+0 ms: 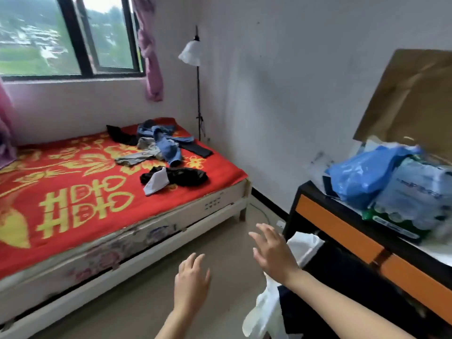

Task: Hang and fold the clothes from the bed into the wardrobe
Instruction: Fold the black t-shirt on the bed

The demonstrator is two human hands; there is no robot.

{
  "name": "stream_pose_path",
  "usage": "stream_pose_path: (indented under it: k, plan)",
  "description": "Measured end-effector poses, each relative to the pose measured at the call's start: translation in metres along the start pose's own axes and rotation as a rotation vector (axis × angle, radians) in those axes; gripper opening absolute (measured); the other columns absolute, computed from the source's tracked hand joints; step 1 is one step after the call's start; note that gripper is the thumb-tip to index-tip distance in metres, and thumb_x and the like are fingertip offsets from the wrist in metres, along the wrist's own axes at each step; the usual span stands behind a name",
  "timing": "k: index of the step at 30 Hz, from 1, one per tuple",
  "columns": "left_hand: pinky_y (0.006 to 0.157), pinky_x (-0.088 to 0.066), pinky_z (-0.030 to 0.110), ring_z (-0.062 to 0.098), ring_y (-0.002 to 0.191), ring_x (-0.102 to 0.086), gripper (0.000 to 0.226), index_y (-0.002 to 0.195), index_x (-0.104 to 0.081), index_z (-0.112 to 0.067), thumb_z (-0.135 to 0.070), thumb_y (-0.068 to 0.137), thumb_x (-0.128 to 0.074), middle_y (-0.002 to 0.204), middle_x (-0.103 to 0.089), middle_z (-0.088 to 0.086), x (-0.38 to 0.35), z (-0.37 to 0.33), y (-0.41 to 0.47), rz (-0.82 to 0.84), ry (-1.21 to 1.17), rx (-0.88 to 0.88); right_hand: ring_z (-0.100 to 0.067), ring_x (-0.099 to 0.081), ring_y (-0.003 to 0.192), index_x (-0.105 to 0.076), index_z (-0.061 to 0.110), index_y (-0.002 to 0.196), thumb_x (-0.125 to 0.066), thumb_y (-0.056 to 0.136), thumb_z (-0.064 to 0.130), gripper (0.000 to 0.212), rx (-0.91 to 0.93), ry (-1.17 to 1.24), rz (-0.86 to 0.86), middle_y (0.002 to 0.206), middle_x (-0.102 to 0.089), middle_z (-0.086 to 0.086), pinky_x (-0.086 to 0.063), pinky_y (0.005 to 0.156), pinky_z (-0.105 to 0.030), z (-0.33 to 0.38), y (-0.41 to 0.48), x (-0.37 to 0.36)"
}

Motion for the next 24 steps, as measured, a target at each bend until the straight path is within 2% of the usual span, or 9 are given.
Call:
stream_pose_path:
  k: [3,5,7,11,13,14,16,18,24]
  plan:
    - [0.102,-0.035,0.032,0.024,0.136,-0.032,0.048,0.139,-0.044,-0.019,-0.024,0.092,-0.053,0.148,-0.036,0.003,-0.026,-0.035,0.006,0.07,0.02,-0.202,-0.023,-0.046,0.107,-0.062,0.015,0.101,-0.043,0.075,0.023,0.034,-0.102,-0.064,-0.011,0.104,-0.065,-0.014,-0.054,0.077,-0.037,-0.022,-0.04,0.035]
    - [0.087,-0.049,0.043,0.037,0.118,-0.052,0.047,0.12,-0.062,-0.01,-0.013,0.074,-0.073,0.13,-0.055,0.014,-0.043,-0.066,0.007,0.075,0.006,-0.416,-0.024,-0.047,0.108,-0.066,0.014,0.099,-0.044,0.077,0.022,0.033,-0.166,-0.18,-0.032,0.105,-0.065,-0.014,-0.053,0.08,-0.037,-0.037,-0.075,0.057]
    - [0.073,-0.054,0.045,0.039,0.11,-0.056,0.049,0.108,-0.065,-0.01,-0.016,0.062,-0.081,0.119,-0.061,0.02,-0.056,-0.098,0.003,0.05,0.009,-0.558,-0.024,-0.046,0.111,-0.07,0.012,0.1,-0.044,0.078,0.024,0.035,-0.253,-0.252,-0.028,0.108,-0.065,-0.013,-0.052,0.083,-0.04,-0.047,-0.108,0.08]
    - [0.104,-0.029,0.043,0.028,0.138,-0.022,0.05,0.126,-0.043,-0.016,-0.034,0.079,-0.04,0.141,-0.039,0.02,-0.064,-0.17,-0.027,0.004,-0.01,-0.823,-0.029,-0.037,0.122,-0.063,0.011,0.117,-0.053,0.081,0.031,0.043,-0.556,-0.33,0.067,0.123,-0.059,-0.017,-0.054,0.084,-0.047,-0.066,-0.164,0.117]
    - [0.106,-0.032,0.046,0.028,0.143,-0.009,0.057,0.133,-0.039,-0.016,-0.035,0.079,-0.037,0.145,-0.037,0.016,-0.072,-0.194,-0.036,0.102,0.05,-0.849,-0.028,-0.017,0.141,-0.032,0.014,0.145,-0.044,0.095,0.038,0.057,-0.705,-0.331,0.203,0.152,-0.027,-0.014,-0.033,0.11,-0.045,-0.076,-0.181,0.124]
    - [0.105,-0.037,0.049,0.031,0.143,-0.008,0.059,0.137,-0.036,-0.015,-0.035,0.082,-0.037,0.147,-0.035,0.017,-0.075,-0.201,-0.038,0.141,0.128,-0.845,-0.024,-0.005,0.145,-0.014,0.018,0.151,-0.039,0.098,0.042,0.063,-0.775,-0.281,0.305,0.158,-0.008,-0.008,-0.018,0.116,-0.039,-0.08,-0.187,0.125]
    - [0.113,-0.021,0.053,0.031,0.144,0.012,0.063,0.15,-0.013,-0.017,-0.034,0.094,-0.035,0.158,-0.008,0.014,-0.087,-0.211,-0.039,0.272,0.285,-0.859,-0.019,-0.001,0.146,0.002,0.023,0.151,-0.035,0.099,0.046,0.068,-0.86,-0.213,0.422,0.159,0.003,0.0,-0.011,0.116,-0.032,-0.084,-0.194,0.124]
    - [0.116,-0.003,0.048,0.023,0.14,0.028,0.066,0.151,0.005,-0.025,-0.04,0.098,-0.033,0.158,0.015,0.005,-0.095,-0.21,-0.034,0.452,0.353,-0.817,-0.015,-0.013,0.144,-0.002,0.025,0.151,-0.036,0.099,0.044,0.065,-0.885,-0.165,0.397,0.158,-0.008,0.004,-0.019,0.112,-0.026,-0.085,-0.194,0.116]
    - [0.116,-0.007,0.049,0.021,0.139,0.031,0.07,0.15,0.007,-0.031,-0.044,0.096,-0.037,0.158,0.015,0.002,-0.098,-0.209,-0.031,0.5,0.4,-0.774,-0.014,-0.034,0.137,-0.02,0.031,0.149,-0.041,0.098,0.039,0.055,-0.909,-0.179,0.372,0.153,-0.028,0.005,-0.034,0.102,-0.024,-0.094,-0.189,0.111]
Point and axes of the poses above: each hand's wrist, its own y-axis towards the middle knuckle, its own x-axis out of the back of the hand, z = x × y, the point moved 2 cm from there along y, towards the middle knuckle
